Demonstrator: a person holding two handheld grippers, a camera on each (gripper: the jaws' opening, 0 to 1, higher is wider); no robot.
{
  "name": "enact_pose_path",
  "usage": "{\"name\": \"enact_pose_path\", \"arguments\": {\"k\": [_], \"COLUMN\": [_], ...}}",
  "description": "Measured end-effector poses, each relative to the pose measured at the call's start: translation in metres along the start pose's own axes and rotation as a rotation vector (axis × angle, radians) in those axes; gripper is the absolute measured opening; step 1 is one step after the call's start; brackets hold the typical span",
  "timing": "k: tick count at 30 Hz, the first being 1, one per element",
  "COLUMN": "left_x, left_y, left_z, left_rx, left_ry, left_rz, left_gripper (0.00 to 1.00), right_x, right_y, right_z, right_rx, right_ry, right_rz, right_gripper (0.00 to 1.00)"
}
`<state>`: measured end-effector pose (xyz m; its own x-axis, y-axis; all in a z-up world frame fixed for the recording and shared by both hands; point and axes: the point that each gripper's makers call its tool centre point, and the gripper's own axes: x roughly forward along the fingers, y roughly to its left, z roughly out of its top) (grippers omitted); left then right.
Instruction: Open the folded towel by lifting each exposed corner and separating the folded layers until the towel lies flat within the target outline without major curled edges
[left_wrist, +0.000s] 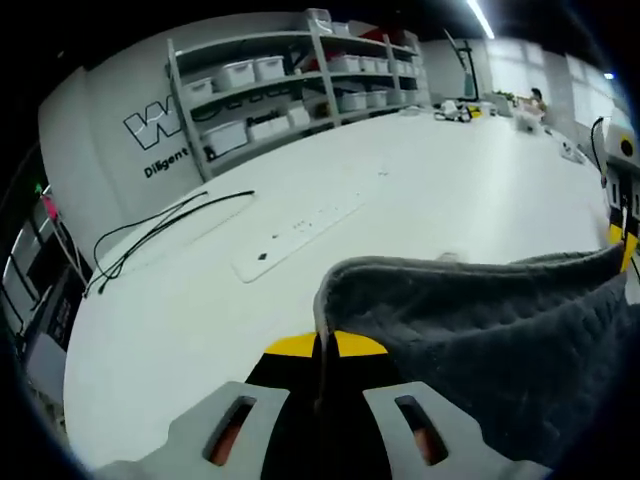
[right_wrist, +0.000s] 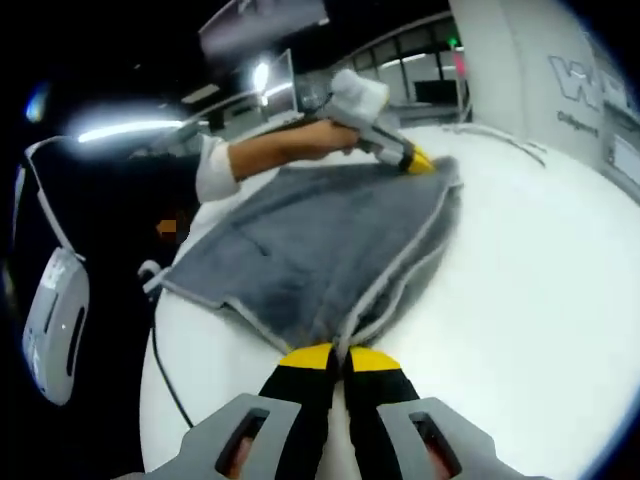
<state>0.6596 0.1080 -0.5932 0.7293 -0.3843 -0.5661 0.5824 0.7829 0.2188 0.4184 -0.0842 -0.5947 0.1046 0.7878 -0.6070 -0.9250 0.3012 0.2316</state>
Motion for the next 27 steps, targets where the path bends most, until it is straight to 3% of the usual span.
{"name": "enact_pose_path", "arguments": {"k": [27], "left_x": [0.028], "left_y": [-0.033], "left_z": [0.032], "left_rx": [0.041], "left_ry": [-0.026], "left_rz": [-0.068], "left_gripper": [0.04], "right_x": [-0.005], "right_y": [0.023], "right_z": [-0.013], "right_rx": [0.011], "right_ry": [0.056], "right_rz": [0.094], "right_gripper": [0.0]}}
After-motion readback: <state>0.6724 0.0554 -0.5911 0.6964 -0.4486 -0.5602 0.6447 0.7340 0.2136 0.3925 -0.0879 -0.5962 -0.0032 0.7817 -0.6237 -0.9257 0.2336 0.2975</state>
